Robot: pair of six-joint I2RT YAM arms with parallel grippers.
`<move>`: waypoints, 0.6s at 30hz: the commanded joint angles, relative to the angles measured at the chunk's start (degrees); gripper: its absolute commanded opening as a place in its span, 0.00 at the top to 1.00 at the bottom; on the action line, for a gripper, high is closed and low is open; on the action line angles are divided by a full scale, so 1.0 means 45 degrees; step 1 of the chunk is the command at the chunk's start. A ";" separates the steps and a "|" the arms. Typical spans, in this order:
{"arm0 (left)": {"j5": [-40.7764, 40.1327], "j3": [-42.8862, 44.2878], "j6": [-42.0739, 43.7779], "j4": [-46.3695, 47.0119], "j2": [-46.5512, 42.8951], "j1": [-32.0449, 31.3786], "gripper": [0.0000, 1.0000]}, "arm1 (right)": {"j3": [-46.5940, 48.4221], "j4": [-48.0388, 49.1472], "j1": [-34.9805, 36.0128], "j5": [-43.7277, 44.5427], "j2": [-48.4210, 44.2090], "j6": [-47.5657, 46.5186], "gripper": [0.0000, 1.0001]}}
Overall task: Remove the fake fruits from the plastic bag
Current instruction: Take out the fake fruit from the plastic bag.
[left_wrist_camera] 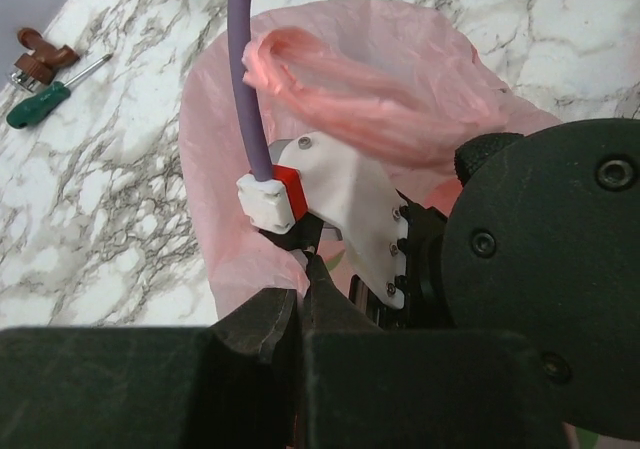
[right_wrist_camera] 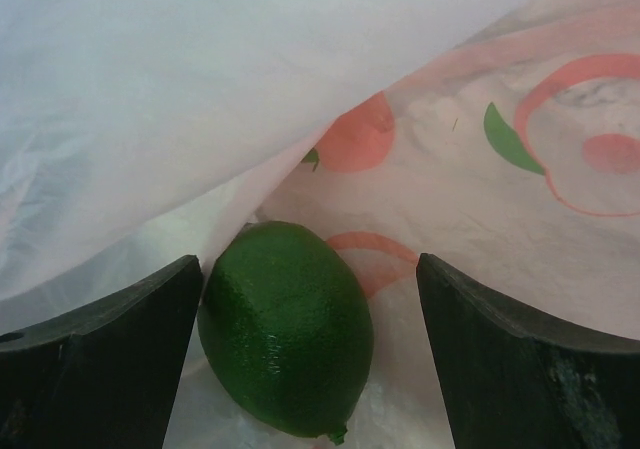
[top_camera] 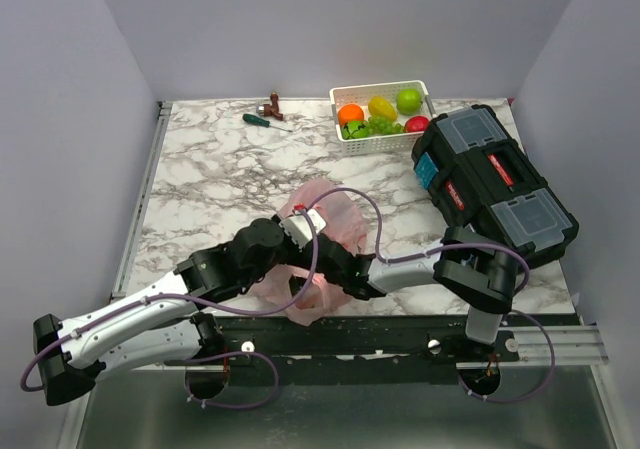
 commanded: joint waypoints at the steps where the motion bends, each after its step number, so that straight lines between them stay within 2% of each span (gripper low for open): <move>1: 0.0561 0.0206 0.0040 0.1962 -0.0002 -0.0316 1.00 | -0.0491 -0.0165 0.0288 -0.1208 0.0987 -0.0507 0.09; 6: 0.0381 0.0185 0.0109 0.1926 0.0092 -0.0336 1.00 | -0.0798 -0.0274 0.0284 -0.1205 0.1151 -0.0270 0.09; 12: 0.0312 0.0212 0.0178 0.1944 0.0242 -0.0354 1.00 | -0.1119 -0.0783 0.0283 -0.0154 0.0949 -0.0080 0.12; 14: 0.0326 0.0252 0.0195 0.1922 0.0365 -0.0356 1.00 | -0.1228 -0.0894 0.0280 0.0409 0.0796 -0.0022 0.16; 18: 0.0348 0.0292 0.0217 0.1924 0.0555 -0.0350 1.00 | -0.1190 -0.1152 0.0292 0.1371 0.0403 -0.0019 0.38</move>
